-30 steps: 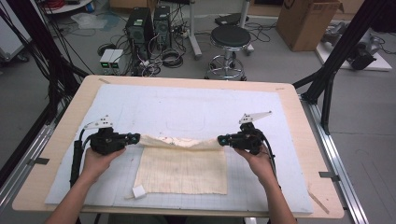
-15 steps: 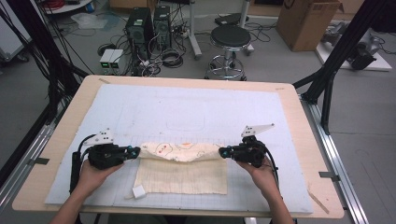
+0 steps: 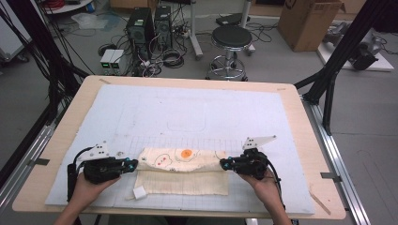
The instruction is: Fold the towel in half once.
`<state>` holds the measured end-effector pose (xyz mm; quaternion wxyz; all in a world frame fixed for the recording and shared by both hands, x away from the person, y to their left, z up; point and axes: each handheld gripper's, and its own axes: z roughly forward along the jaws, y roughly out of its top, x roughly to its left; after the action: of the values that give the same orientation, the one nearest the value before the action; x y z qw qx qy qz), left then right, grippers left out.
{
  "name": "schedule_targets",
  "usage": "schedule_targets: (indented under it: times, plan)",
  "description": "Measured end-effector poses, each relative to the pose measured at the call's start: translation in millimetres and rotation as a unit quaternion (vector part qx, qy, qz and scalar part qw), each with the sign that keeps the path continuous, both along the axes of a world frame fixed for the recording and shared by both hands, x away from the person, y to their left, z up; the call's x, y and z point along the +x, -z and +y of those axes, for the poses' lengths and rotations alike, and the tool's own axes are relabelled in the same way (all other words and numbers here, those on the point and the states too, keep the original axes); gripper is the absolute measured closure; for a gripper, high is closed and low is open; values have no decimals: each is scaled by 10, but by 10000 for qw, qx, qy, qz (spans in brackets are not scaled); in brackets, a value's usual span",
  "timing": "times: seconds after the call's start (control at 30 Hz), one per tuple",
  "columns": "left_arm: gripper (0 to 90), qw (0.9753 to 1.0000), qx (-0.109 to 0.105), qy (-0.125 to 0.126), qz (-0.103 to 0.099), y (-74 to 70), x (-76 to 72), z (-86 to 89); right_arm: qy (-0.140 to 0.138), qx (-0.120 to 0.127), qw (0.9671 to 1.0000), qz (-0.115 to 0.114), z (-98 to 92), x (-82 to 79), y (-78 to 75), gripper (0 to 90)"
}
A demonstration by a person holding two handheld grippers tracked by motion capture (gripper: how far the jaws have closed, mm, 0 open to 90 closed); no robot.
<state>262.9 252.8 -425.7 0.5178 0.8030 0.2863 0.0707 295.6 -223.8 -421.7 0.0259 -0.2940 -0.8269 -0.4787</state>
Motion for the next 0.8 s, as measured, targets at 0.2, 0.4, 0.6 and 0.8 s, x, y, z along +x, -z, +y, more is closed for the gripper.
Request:
schedule_targets:
  times: [0.2,0.4,0.6,0.8]
  plan:
    - [867,9999,54,132,-38,20,-99,15,2,-1,10000,31,-23,-92,26,859]
    - [865,9996,123,243,-22,46,-178,9,-71,-87,9999,28,1,-177,47,859]
    - [865,9993,177,324,-20,62,-209,8,-109,-155,9998,92,-6,-218,105,858]
    - [857,9992,190,355,6,71,-228,1,-150,-168,9997,77,0,-256,100,856]
